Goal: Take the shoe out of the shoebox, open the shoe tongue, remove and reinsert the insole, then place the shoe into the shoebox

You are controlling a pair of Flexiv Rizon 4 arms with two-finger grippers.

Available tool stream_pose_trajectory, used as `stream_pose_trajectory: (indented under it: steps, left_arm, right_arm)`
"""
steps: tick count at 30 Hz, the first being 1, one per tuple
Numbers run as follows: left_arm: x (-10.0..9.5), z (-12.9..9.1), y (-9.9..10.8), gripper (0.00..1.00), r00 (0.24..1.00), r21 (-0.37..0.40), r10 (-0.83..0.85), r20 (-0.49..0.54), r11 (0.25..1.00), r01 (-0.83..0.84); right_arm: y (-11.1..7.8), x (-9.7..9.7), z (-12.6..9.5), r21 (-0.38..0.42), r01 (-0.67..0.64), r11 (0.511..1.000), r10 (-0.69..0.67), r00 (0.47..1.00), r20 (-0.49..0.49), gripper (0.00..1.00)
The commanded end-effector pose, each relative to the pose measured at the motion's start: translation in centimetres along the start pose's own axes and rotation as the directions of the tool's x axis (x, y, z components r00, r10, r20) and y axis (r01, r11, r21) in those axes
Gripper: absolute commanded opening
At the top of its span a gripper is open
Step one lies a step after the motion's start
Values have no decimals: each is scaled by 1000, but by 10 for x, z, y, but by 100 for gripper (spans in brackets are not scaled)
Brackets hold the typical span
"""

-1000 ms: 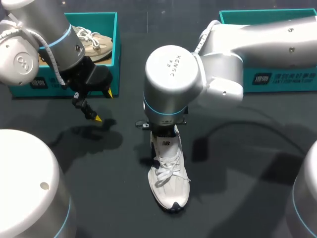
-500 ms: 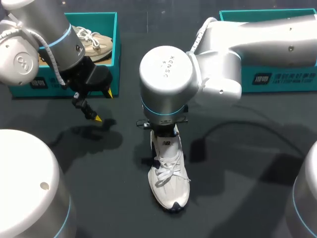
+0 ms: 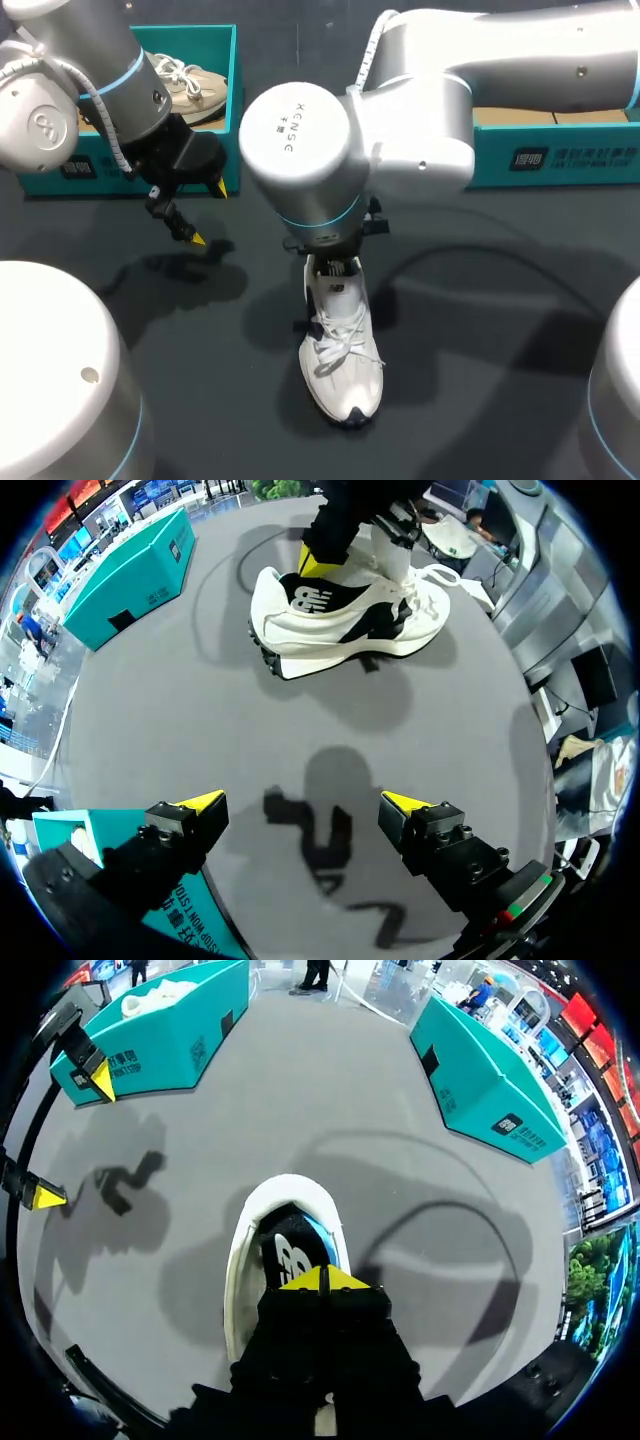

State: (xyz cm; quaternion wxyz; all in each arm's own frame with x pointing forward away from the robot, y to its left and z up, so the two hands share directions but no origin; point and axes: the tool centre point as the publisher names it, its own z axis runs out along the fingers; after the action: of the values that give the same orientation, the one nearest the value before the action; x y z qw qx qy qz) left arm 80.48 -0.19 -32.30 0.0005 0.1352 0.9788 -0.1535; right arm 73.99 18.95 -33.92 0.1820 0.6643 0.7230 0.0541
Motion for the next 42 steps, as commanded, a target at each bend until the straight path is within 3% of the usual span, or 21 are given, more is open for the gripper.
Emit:
stream_pose_trajectory:
  steps: [1,10,16,24,33,42]
  left_arm:
    - [0,0,0,100,1000,-3,1,0,1000,-1]
    - [0,0,0,100,1000,-3,1,0,1000,-1]
    - [0,0,0,100,1000,-3,1,0,1000,-1]
    - [0,0,0,100,1000,-3,1,0,1000,-1]
    - [0,0,0,100,1000,-3,1,0,1000,-1]
    - [0,0,0,100,1000,-3,1,0,1000,-1]
  right_arm:
    - [-7,13,17,-30,-76,997,79,992,96,0]
    - [-12,18,38,18,-76,997,75,995,66,0]
    - [-15,17,10,-40,-83,996,87,991,97,0]
    - [-22,14,-8,-34,-87,996,92,968,234,0]
    - [-24,4,13,13,-104,994,96,950,298,0]
    - [-29,6,38,57,-128,990,111,964,242,0]
